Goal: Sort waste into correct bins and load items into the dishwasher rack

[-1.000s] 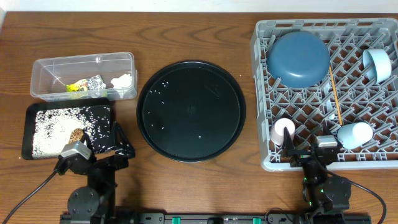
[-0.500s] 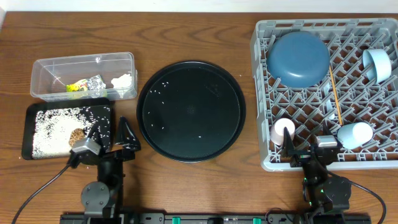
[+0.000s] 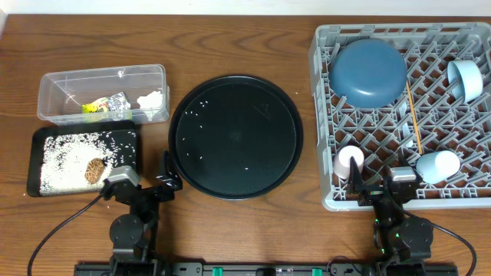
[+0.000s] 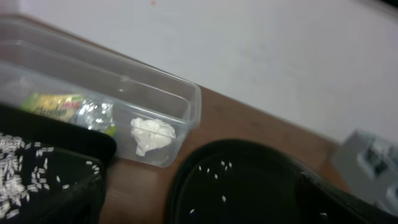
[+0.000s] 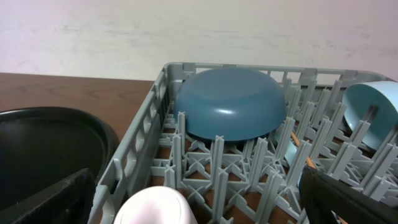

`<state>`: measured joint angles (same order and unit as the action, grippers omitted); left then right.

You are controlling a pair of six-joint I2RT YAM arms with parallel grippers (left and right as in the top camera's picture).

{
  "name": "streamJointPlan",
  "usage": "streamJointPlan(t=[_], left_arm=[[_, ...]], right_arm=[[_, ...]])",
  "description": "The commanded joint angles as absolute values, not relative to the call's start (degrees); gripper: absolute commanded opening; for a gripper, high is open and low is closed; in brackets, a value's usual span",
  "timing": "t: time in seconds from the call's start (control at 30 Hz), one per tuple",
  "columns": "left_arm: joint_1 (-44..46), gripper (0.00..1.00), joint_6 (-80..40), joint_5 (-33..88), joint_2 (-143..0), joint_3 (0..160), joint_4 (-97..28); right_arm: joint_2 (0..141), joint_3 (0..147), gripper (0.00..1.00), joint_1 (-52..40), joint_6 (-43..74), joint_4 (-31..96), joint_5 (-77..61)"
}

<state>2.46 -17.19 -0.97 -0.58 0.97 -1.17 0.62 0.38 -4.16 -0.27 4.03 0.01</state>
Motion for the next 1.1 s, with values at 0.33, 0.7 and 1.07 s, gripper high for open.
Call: streamJointPlan(t=[0.33,0.7,1.07], left_arm=[[2.7,0.98,6.4,3.4,-0.1,0.2,-3.8],[2.7,0.98,6.4,3.4,-0.1,0.2,-3.8],[2.7,0.98,6.4,3.4,-0.2,0.2,-3.8]], right_arm=[[0.3,0.3,0.99,-4.5,-0.7,4.3,0.6],[0.3,0.3,0.99,-4.5,-0.7,4.3,0.6],[0.3,0.3,0.99,-4.5,-0.7,4.3,0.6]])
